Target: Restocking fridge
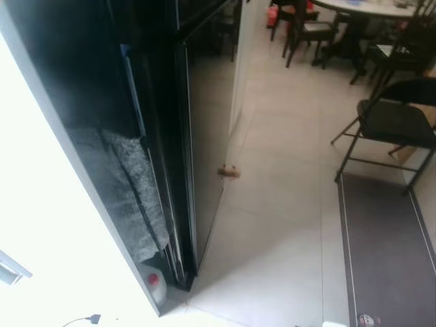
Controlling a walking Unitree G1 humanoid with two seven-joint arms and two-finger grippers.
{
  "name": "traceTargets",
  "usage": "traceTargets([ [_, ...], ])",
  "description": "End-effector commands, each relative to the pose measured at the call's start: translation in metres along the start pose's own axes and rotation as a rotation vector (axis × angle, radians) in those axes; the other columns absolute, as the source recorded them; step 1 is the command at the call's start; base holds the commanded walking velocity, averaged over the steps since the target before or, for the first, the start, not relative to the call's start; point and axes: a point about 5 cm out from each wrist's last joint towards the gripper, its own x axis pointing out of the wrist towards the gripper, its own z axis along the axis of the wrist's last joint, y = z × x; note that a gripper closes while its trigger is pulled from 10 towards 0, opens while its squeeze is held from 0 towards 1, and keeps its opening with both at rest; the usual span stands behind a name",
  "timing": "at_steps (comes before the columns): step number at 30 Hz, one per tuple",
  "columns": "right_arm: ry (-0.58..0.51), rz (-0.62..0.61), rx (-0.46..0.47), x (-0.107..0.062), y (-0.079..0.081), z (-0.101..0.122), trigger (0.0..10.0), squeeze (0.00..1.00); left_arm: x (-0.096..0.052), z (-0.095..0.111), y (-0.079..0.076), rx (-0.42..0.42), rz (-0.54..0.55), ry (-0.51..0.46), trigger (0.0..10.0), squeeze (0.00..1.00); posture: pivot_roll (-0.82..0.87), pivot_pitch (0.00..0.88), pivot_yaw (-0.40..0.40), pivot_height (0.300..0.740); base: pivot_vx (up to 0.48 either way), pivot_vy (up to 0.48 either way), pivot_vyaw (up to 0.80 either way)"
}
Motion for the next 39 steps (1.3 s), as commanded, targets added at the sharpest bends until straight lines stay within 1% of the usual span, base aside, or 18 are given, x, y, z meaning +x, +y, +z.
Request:
traceTargets([
  [1,-0.01,0.013,-0.002,0.001,0.006,0.002,10.0,0.0,-0.002,-0.014,0.006,0.004,0.018,0.044,10.0,0.0,-0.07,0.012,-0.008,0.74,0.0,0.382,0.0],
  [6,-0.013,0.006,0.006,0.001,0.006,0.002,10.0,0.0,-0.002,-0.013,0.007,0.004,0.019,0.042,10.0,0.0,-0.07,0.011,-0.009,0.74,0.0,0.379,0.0],
  [14,-0.007,0.007,-0.009,0.001,0.006,0.002,10.0,0.0,-0.003,-0.017,0.019,-0.003,0.034,0.046,10.0,0.0,-0.07,0.011,-0.011,0.74,0.0,0.38,0.0],
  [19,-0.015,0.005,-0.01,0.001,0.006,0.002,10.0,0.0,-0.004,-0.02,0.021,-0.003,0.036,0.051,10.0,0.0,-0.07,0.013,-0.01,0.74,0.0,0.379,0.0],
  [22,-0.03,0.001,-0.004,0.001,0.006,0.003,10.0,0.0,-0.004,-0.022,0.021,0.006,0.04,0.056,10.0,0.0,-0.08,0.012,-0.01,0.74,0.0,0.0,0.0],
  [24,-0.041,-0.001,-0.018,0.001,0.005,0.004,10.0,0.0,-0.005,-0.025,0.021,0.012,0.042,0.064,10.0,0.0,-0.08,0.013,-0.009,0.74,0.0,0.0,0.0],
  [30,-0.096,-0.027,-0.03,0.0,0.004,0.008,10.0,0.0,-0.005,-0.027,0.019,0.015,0.041,0.069,10.0,0.0,-0.09,0.016,-0.009,0.74,0.0,0.0,0.0],
  [32,-0.117,-0.05,-0.07,0.0,0.003,0.011,10.0,0.0,-0.005,-0.028,0.019,0.019,0.039,0.07,10.0,0.0,-0.09,0.018,-0.008,0.74,0.0,0.0,0.0],
  [35,-0.169,-0.108,-0.059,-0.002,0.0,0.014,10.0,0.0,-0.005,-0.028,0.019,0.019,0.042,0.069,10.0,0.0,-0.1,0.016,-0.006,0.74,0.0,0.0,0.0],
  [36,-0.211,-0.14,-0.033,-0.003,-0.001,0.016,10.0,0.0,-0.005,-0.028,0.02,0.02,0.043,0.069,10.0,0.0,-0.1,0.016,-0.005,0.74,0.0,0.0,0.0],
  [38,-0.224,-0.149,-0.023,-0.003,-0.001,0.016,10.0,0.0,-0.005,-0.028,0.02,0.021,0.043,0.069,10.0,0.0,-0.1,0.016,-0.005,0.74,0.0,0.0,0.0],
  [39,-0.251,-0.171,-0.026,-0.004,-0.002,0.018,10.0,0.0,-0.005,-0.028,0.021,0.024,0.044,0.069,10.0,0.0,-0.1,0.014,-0.006,0.74,0.0,0.0,0.0],
])
